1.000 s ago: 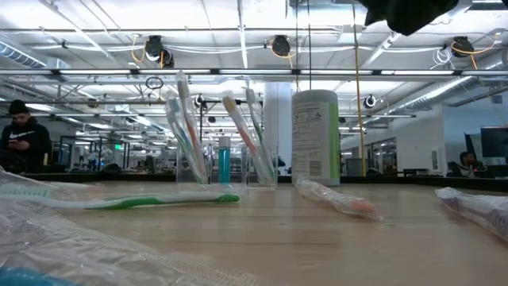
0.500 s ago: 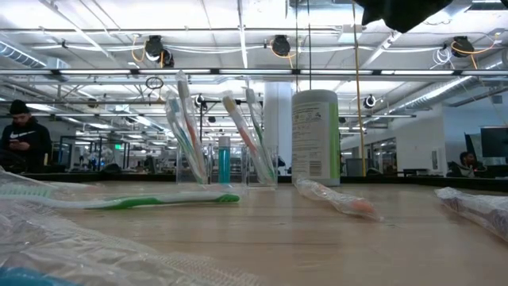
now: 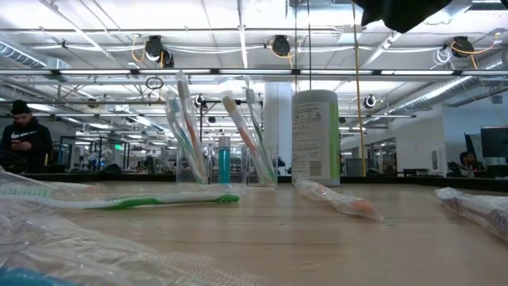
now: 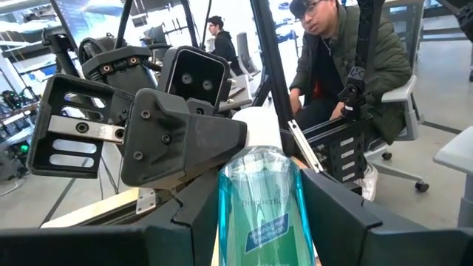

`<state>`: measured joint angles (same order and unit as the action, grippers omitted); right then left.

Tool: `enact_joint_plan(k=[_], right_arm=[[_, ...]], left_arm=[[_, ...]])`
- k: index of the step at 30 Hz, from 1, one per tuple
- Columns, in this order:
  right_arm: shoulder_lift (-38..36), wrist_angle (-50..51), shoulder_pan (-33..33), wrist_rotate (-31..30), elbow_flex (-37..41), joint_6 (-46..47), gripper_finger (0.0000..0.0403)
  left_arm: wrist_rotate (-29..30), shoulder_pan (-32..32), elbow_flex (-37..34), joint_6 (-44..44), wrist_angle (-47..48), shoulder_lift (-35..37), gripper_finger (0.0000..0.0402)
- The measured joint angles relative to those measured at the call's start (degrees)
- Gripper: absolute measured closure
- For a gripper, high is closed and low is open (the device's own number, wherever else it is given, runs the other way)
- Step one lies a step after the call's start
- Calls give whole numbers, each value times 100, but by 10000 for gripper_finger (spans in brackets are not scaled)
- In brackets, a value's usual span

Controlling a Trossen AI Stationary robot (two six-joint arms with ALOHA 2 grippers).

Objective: Pick & Place toothbrushing station
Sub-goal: Put the blue mouthwash into the transparent organizer

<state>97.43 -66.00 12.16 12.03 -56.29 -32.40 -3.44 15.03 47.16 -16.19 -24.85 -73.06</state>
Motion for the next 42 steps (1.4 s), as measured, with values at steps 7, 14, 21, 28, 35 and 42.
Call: enact_joint_plan(k=[7, 14, 21, 28, 35, 42], right_arm=[[-2, 161, -2, -124, 0, 37, 310], [-9, 769, 16, -1010, 0, 46, 308], [-4, 1150, 39, -2270, 0, 318, 308], [2, 1382, -178, -2998, 7, 815, 308], [4, 2186, -940, -3010, 7, 2458, 307], [192, 2206, -1357, -3301, -2, 2943, 307]], left_arm=[[204, -14, 0, 15, 249, 2, 188], [1316, -13, 0, -21, 540, 1, 120], [1810, 36, 2, 506, 1646, 512, 105], [2067, 76, 4, 1392, 2921, 1221, 124], [2198, 77, 4, 2201, 4007, 1907, 144], [2196, 81, 4, 2427, 4292, 2152, 153]])
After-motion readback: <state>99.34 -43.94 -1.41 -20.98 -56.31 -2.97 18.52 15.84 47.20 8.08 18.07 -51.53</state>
